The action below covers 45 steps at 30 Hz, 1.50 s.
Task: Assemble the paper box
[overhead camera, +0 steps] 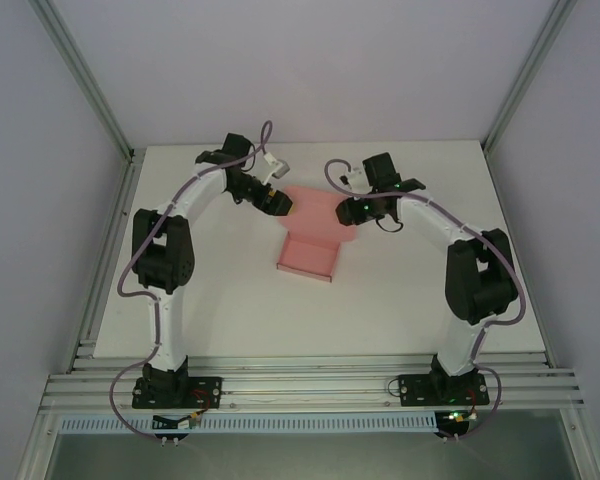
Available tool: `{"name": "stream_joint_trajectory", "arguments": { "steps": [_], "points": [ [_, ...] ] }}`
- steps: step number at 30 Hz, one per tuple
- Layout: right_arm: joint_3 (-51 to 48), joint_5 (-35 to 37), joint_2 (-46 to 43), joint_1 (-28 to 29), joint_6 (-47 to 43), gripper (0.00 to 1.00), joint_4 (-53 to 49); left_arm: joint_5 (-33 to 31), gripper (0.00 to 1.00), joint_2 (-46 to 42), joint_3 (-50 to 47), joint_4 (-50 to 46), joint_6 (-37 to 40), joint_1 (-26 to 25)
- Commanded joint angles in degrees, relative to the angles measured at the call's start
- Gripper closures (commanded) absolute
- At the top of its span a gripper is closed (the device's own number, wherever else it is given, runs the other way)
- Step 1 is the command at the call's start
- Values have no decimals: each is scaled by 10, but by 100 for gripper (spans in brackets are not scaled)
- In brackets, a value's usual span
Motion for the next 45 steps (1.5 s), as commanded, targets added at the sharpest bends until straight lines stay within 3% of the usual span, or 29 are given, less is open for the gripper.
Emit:
{"name": "stream_joint_trajectory", "arguments": {
  "steps": [1,7,11,14,19,25,31,35,39,45],
  "points": [
    [21,-16,-3,-1,-25,67,-42,32,26,4,23,-59,51,6],
    [55,-28,7,-1,-52,70,-95,45,30,36,66,-98,81,5],
    [54,-27,6,-1,-58,71,-99,20,30,67,110,-127,87,2],
    [55,-51,7,-2,-77,82,-103,11,30,77,121,-123,86,3],
    [63,-81,17,-5,-111,91,-114,-27,30,73,118,-114,89,3],
    [68,-174,18,-12,-243,93,-152,-27,30,51,107,-125,119,14],
    [130,-279,38,-12,-410,93,-294,-18,30,33,114,-161,169,24],
    [189,-278,79,-12,-428,94,-367,12,42,21,110,-191,200,25],
    [181,-255,83,-12,-404,94,-333,47,46,11,104,-217,223,25],
    [195,-239,85,-12,-380,94,-317,48,68,3,92,-236,244,23]
  ]
}}
